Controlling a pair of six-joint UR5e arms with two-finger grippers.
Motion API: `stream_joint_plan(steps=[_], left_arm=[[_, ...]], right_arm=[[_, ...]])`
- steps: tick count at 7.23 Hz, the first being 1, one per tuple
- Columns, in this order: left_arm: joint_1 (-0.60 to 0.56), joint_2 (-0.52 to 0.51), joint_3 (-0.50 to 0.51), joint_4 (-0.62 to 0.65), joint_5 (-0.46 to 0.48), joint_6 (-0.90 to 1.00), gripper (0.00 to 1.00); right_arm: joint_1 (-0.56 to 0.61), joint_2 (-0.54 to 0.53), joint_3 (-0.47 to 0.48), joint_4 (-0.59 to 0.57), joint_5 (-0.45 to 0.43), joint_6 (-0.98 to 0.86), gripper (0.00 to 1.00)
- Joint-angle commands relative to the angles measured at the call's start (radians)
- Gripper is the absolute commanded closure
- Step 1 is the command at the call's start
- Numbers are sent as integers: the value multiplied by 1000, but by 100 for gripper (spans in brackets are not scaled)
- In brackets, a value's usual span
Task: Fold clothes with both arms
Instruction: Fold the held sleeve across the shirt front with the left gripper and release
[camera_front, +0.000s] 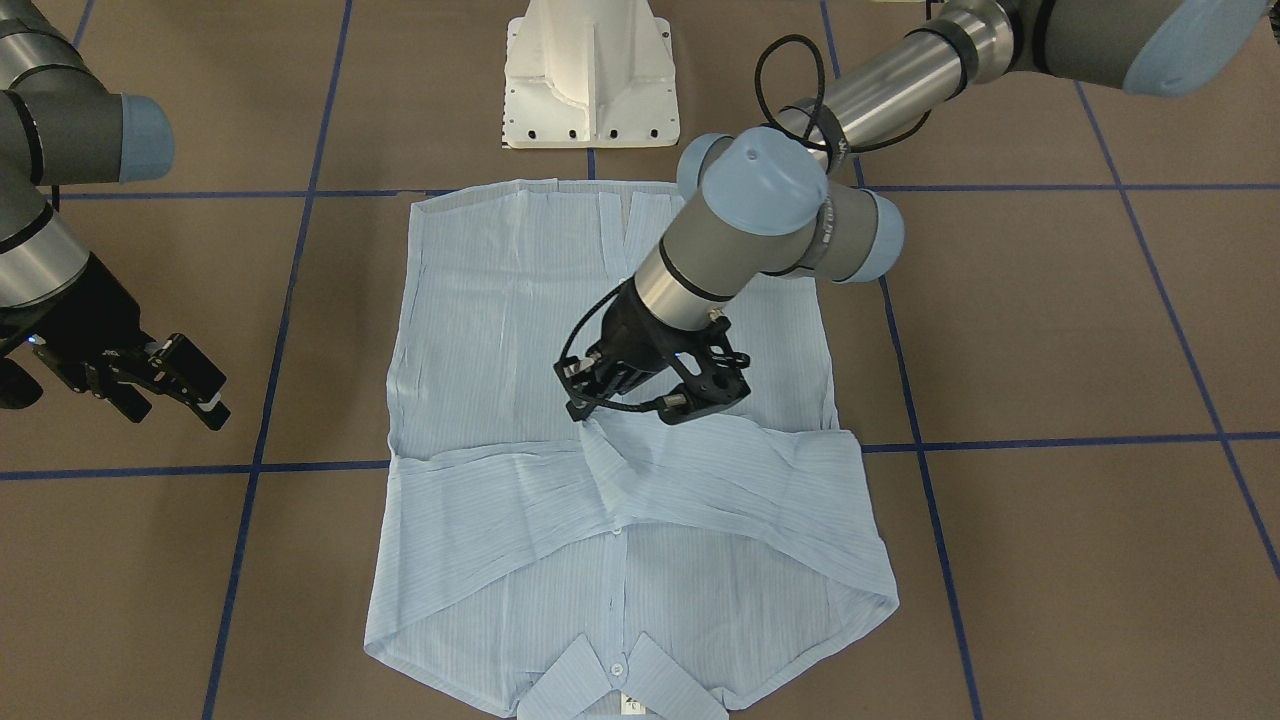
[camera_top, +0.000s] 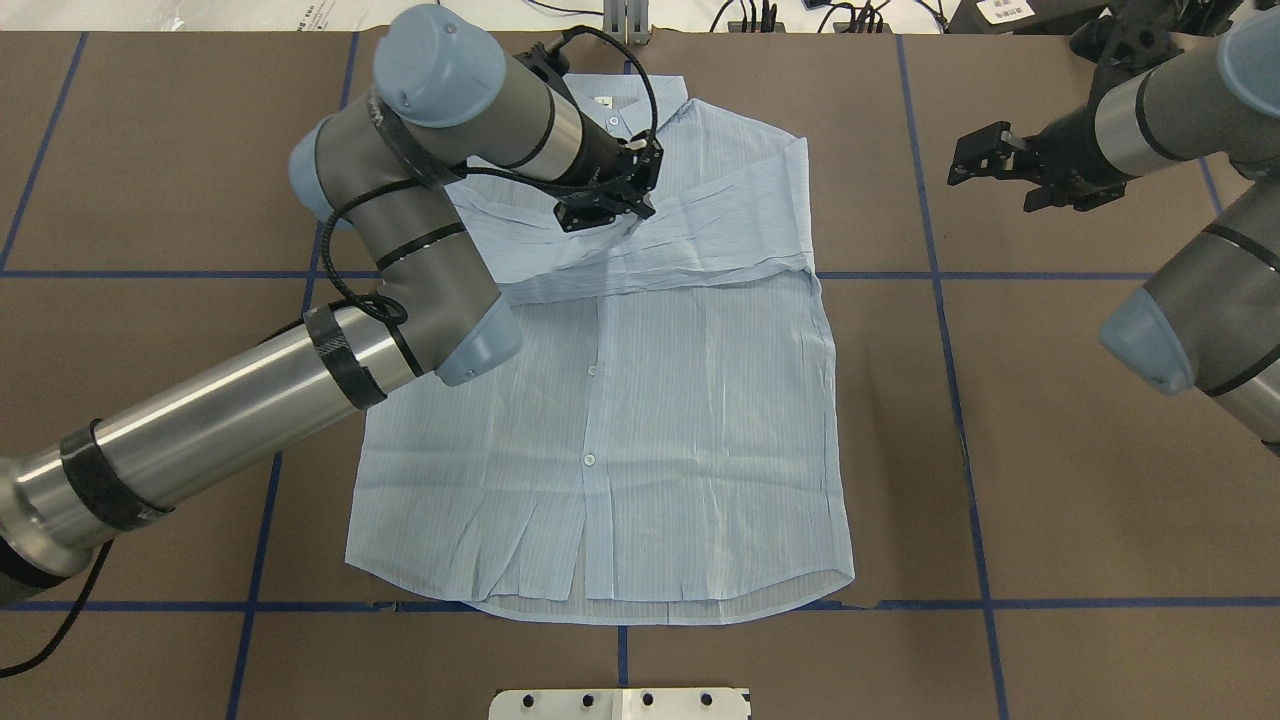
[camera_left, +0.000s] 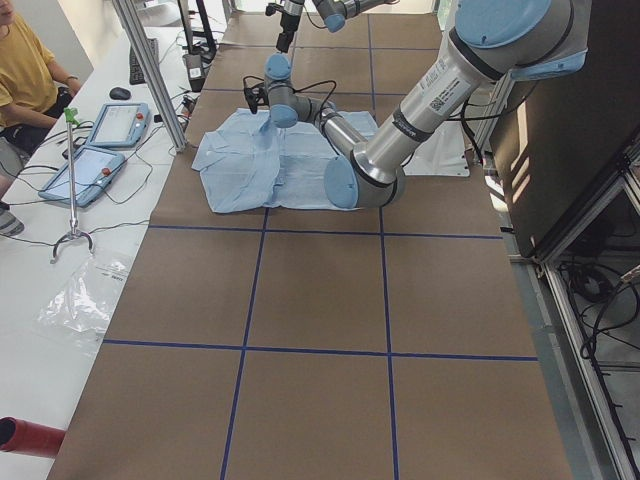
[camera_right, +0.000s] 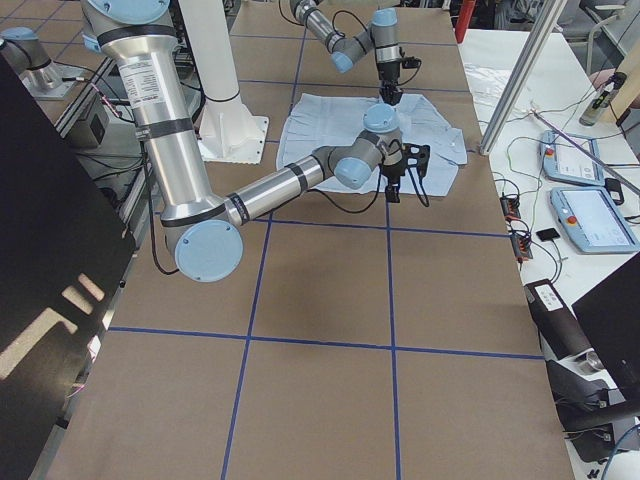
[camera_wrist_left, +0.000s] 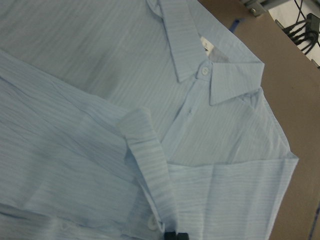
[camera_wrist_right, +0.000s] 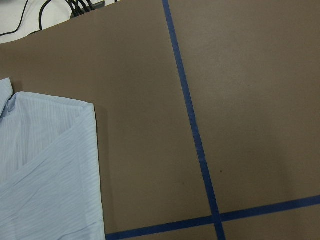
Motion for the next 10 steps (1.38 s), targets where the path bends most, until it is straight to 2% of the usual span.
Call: stream_joint_plan(steps=[1,4,6,7,8,10], left_arm=[[63,-35,3,-5,54,-8,100],[104,-39,11,-11,114,-7,100],[106,-48,12,-12,114,-10,51],[106,-51,9,-12,114,-5,20],[112,-52,2,-12,114,-7,16],[110,-20,-78,0,110,-9,15]], right_arm=[[7,-7,6,1,7,-2,1],[10,-33,15,1,5,-11,1],[8,-35,15,1,2,-11,1],[8,-38,15,1,2,-11,1],[7,-36,14,1,2,-11,1],[-42,-42,56,1,8,8,0]])
